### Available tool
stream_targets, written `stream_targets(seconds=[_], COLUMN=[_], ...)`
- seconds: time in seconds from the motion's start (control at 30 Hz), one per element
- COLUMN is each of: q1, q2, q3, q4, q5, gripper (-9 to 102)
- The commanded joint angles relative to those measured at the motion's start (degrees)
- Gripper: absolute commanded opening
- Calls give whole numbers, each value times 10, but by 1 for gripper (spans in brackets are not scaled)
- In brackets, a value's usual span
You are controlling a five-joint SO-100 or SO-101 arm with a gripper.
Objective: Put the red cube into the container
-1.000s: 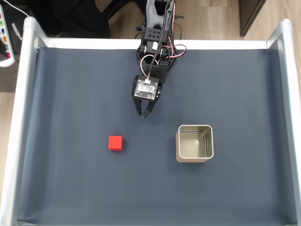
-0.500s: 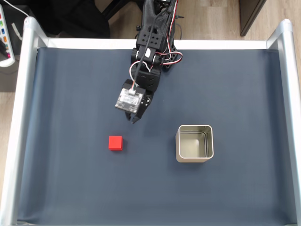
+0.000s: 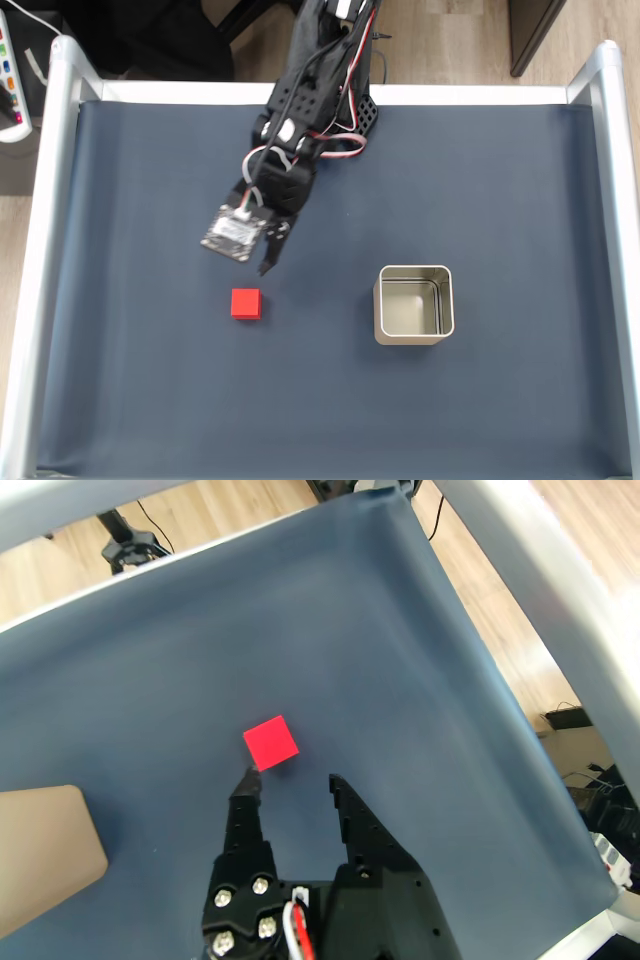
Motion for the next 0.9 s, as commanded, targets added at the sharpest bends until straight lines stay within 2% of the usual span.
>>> stream_targets(seconds=[0.0, 0.17, 0.3, 0.87], q1=[9, -8, -25, -54], q2=[-24, -80, -124, -225], q3=[-25, -18, -29, -26], q4=[-44, -145, -194, -283], q5=[-31, -49, -54, -74], gripper=[31, 34, 35, 35])
